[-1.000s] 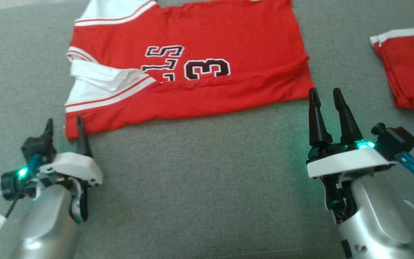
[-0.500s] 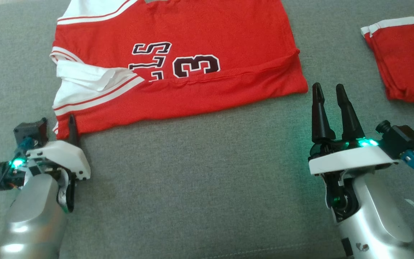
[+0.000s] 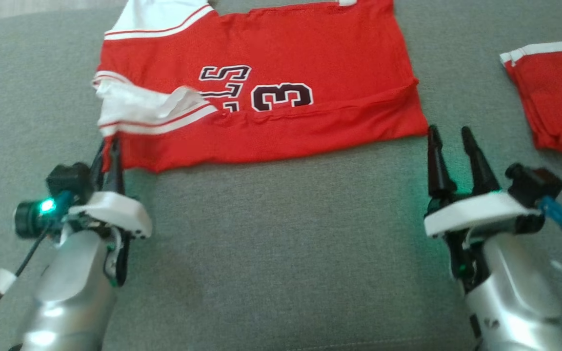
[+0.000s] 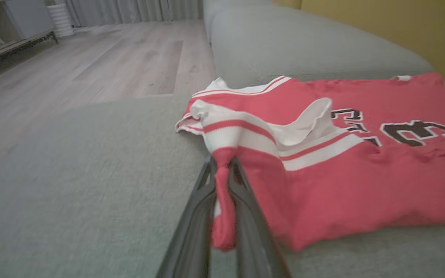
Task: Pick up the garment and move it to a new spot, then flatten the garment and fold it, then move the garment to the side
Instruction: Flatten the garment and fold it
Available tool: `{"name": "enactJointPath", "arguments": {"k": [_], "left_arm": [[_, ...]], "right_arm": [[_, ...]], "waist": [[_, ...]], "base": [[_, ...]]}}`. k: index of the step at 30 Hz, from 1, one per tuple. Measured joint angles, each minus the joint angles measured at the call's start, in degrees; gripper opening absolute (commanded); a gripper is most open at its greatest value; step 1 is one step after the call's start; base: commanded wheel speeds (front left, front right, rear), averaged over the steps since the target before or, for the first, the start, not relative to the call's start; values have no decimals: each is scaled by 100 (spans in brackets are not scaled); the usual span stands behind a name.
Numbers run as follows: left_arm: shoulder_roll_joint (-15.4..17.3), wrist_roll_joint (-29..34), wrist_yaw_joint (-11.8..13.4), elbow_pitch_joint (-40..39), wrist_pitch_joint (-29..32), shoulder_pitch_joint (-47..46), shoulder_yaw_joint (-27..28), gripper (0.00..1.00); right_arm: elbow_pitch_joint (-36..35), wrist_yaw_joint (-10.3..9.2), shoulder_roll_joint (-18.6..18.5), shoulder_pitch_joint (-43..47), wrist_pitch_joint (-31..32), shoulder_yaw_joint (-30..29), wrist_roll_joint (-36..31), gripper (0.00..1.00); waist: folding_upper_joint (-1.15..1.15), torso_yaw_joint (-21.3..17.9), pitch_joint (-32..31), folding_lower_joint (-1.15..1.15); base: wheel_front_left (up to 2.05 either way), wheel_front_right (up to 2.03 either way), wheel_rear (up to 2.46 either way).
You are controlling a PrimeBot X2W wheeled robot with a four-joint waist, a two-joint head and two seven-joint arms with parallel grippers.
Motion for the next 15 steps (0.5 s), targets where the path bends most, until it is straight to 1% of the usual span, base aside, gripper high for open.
{"name": "enactJointPath", "arguments": {"k": [4,7,15], "left_arm": [[-45,164,3,-469,-66,8,-125,0],[-53,223,53,-748,-68,11,-227,0],[-104,290,77,-1122,-109,90,-347,0]], "right_arm": [[458,0,0,-438,431,-298,-396,100],[788,0,-1,-687,717,-487,-637,100],[1777,0,0,-1269,1282,-787,-1141,100]], "waist": [[0,97,9,0],[0,179,36,0],[0,378,115,0]], "base": [[0,0,0],[0,0,0],[0,0,0]]}}
